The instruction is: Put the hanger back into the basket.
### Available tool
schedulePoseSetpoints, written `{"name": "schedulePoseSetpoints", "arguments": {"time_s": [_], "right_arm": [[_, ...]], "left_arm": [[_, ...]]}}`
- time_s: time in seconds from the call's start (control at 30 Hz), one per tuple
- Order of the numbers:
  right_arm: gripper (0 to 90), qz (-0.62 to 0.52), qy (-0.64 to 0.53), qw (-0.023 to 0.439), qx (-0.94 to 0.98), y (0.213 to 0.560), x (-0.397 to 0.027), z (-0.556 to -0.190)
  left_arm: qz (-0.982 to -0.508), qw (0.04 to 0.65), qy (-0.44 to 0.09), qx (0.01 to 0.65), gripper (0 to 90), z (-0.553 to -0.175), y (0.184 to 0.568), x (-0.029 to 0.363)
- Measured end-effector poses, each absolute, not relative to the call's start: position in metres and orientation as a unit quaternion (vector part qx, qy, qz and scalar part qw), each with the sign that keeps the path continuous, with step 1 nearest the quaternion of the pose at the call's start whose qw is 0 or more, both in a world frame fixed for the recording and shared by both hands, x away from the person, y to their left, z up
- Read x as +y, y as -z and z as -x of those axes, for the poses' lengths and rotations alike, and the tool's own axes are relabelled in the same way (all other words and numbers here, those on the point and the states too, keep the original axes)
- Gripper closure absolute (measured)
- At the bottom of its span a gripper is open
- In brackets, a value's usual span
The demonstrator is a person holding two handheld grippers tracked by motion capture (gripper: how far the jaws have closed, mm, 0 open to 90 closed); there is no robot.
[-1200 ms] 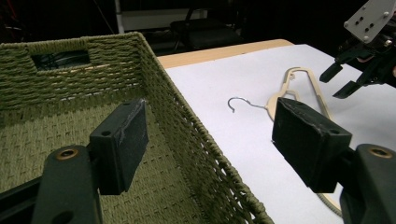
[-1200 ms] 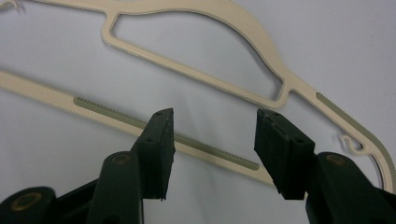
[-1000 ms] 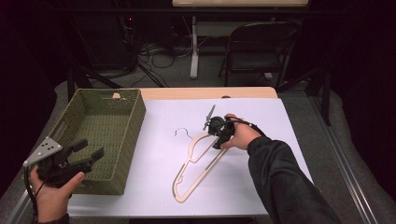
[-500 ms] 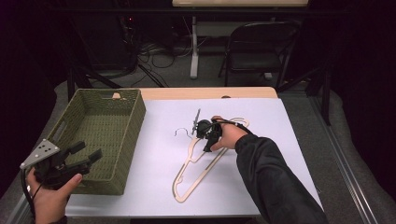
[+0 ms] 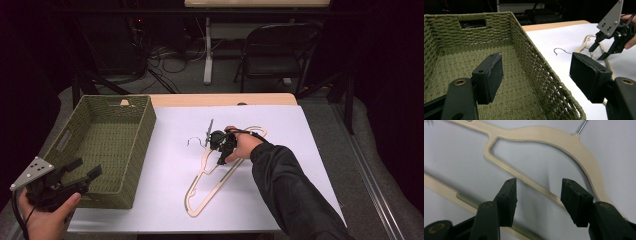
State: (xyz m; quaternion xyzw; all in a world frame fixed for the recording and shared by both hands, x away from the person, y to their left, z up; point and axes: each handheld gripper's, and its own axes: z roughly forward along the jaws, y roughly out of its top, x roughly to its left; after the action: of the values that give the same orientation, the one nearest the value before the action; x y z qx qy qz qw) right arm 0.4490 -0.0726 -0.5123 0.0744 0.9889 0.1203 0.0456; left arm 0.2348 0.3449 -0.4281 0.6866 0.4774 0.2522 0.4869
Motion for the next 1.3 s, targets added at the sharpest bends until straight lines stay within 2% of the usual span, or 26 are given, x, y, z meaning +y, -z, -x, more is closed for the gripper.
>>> {"name": "schedulePoseSetpoints", "arguments": {"time_s": [0.23, 0.5, 0.97, 1.3], "right_arm": [[40.7, -0.076, -0.12, 0.052, 0.988, 0.51, -0.075, -0.452], [35.3, -0.081, -0.105, 0.037, 0.991, 0.516, -0.074, -0.454], [36.0, -0.071, -0.08, 0.031, 0.994, 0.522, -0.069, -0.454], [37.0, -0.067, -0.079, 0.044, 0.994, 0.527, -0.067, -0.456]], "left_arm": [[-0.687, 0.481, -0.254, 0.482, 27.0, -0.23, 0.429, 0.346], [-0.682, 0.482, -0.257, 0.486, 27.2, -0.228, 0.429, 0.349], [-0.684, 0.48, -0.257, 0.485, 27.3, -0.228, 0.43, 0.348], [-0.684, 0.481, -0.257, 0.485, 27.5, -0.228, 0.43, 0.348]]}}
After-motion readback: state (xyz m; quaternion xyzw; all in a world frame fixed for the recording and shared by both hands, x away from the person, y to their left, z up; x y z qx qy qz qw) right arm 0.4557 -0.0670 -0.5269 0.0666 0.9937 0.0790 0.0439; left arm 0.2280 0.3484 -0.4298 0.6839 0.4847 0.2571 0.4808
